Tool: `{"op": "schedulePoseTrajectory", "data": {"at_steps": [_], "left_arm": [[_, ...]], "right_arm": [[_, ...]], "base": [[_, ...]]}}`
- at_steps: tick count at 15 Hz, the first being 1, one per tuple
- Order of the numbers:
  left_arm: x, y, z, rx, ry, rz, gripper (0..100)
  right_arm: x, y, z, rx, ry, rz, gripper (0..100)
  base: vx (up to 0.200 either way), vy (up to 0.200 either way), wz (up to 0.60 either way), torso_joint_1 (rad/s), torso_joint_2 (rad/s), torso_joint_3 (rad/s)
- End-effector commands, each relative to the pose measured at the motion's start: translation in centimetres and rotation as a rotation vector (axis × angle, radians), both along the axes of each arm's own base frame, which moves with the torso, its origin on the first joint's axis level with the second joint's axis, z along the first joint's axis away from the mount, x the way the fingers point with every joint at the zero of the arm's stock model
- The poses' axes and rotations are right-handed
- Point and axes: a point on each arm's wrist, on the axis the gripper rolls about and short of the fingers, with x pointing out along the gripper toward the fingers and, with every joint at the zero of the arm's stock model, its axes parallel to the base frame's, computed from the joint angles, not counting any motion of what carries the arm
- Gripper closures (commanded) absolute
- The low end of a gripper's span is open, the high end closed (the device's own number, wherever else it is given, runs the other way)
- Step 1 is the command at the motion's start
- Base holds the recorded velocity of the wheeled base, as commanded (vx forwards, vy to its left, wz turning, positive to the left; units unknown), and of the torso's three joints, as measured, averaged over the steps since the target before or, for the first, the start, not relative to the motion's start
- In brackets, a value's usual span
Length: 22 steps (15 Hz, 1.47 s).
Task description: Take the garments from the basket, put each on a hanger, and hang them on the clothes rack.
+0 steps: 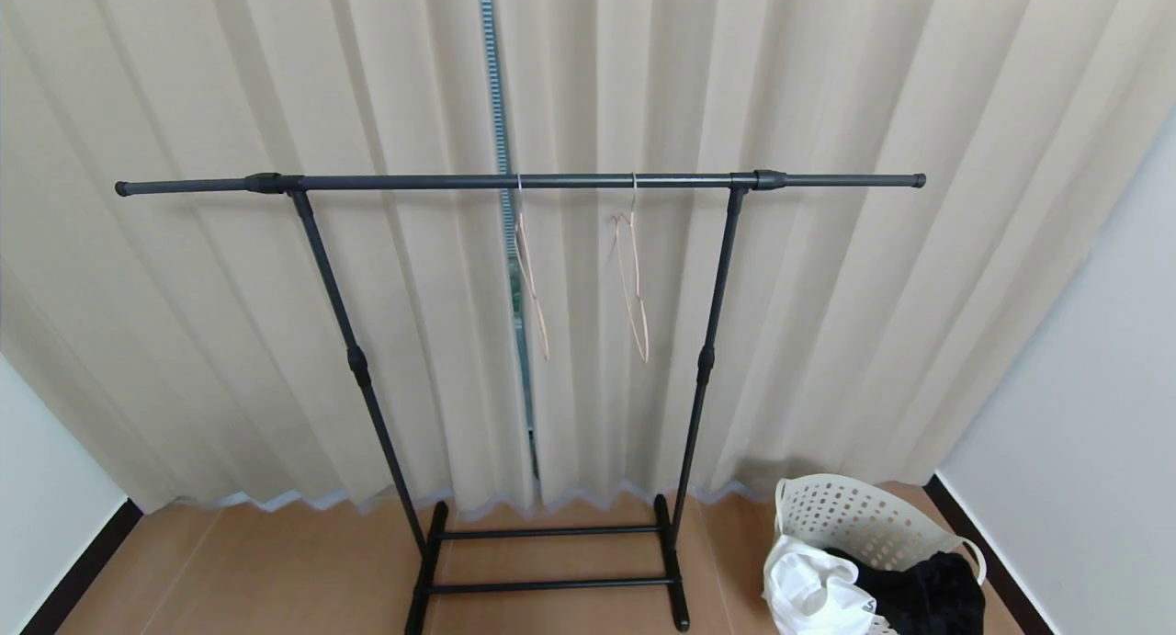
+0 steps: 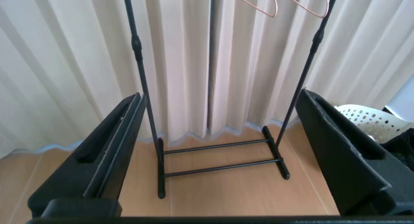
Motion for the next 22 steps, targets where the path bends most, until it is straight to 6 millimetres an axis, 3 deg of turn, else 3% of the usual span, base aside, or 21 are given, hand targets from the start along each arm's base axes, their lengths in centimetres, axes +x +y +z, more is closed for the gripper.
{"op": "schedulePoseTrajectory", "data": {"at_steps": [1, 22], "left_arm": [[0.0, 0.0, 0.01, 0.0, 0.001, 0.0, 0], [0.0, 0.0, 0.01, 0.0, 0.001, 0.0, 0]], "right_arm": [[0.01, 0.0, 0.0, -0.001, 0.001, 0.0, 0], [0.0, 0.01, 0.05, -0.018, -0.001, 0.004, 0]], "base": [[0.0, 0.0, 0.0, 0.0, 0.0, 0.0], [0.0, 0.0, 0.0, 0.0, 0.0, 0.0]]}}
